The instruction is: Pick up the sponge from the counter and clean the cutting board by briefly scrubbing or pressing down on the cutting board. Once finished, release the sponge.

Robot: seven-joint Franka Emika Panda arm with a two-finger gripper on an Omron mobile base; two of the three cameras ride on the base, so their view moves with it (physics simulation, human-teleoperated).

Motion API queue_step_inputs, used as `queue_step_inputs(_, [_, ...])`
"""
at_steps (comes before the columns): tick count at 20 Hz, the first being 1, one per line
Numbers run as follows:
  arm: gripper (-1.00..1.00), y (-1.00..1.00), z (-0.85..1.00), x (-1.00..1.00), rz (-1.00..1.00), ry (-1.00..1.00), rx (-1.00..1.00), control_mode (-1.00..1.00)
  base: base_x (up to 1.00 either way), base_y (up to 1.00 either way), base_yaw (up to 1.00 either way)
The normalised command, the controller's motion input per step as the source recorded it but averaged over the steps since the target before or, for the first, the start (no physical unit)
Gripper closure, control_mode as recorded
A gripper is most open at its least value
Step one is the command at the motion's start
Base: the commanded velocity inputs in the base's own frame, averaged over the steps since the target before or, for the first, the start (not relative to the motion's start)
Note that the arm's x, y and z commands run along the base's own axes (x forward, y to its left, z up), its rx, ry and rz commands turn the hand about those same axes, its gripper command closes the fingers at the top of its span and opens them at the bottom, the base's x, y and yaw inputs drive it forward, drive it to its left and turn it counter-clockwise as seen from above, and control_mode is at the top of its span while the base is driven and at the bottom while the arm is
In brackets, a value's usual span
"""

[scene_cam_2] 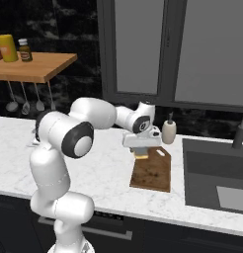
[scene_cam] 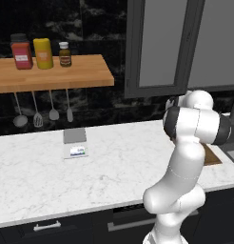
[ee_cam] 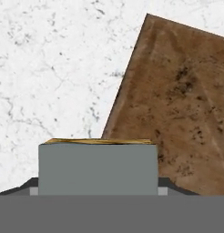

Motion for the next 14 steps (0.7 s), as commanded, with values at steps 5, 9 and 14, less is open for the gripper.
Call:
queue_step_inputs(5, [1.0,-0.26,-0.33,0.34,0.0,0.0,0.0,-1.0,0.0,0.0,0.0])
queue_step_inputs(9, [1.0,-0.25,-0.29,0.16,0.0,0.0,0.0,-1.0,0.0,0.0,0.0])
queue_step_inputs(14, [1.0,-0.13,-0.2,0.12,0.0,0.0,0.0,-1.0,0.0,0.0,0.0])
